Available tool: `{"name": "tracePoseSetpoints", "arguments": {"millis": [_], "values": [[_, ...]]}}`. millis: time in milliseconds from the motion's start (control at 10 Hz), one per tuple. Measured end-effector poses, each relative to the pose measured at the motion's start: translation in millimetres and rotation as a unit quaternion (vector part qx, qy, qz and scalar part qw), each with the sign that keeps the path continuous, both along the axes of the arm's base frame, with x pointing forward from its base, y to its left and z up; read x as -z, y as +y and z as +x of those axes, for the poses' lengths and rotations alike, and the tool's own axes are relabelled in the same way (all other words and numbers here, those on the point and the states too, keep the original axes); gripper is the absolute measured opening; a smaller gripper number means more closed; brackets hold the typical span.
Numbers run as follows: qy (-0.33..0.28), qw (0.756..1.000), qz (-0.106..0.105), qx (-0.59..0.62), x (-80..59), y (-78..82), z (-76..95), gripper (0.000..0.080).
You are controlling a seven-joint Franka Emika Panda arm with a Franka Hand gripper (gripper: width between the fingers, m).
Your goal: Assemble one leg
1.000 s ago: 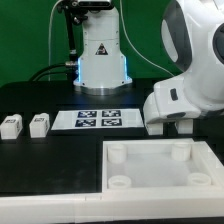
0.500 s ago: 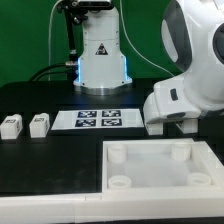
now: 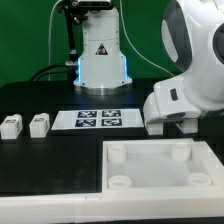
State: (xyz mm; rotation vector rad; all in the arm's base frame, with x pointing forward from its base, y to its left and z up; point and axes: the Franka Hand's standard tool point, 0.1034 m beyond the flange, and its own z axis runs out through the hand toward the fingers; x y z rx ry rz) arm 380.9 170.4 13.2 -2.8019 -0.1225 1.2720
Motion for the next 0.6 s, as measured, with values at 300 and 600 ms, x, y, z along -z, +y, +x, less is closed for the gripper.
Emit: {"name": "tracePoseSetpoints", "arguments": {"millis": [300,600], "values": [[-0.029,0.999,0.028,-0.018,-46.0,-18.8,32.6,0.0291],[-0.172,0.983,0.057,-0.026,-107.1,-41.0,92.8,0.0291]]}}
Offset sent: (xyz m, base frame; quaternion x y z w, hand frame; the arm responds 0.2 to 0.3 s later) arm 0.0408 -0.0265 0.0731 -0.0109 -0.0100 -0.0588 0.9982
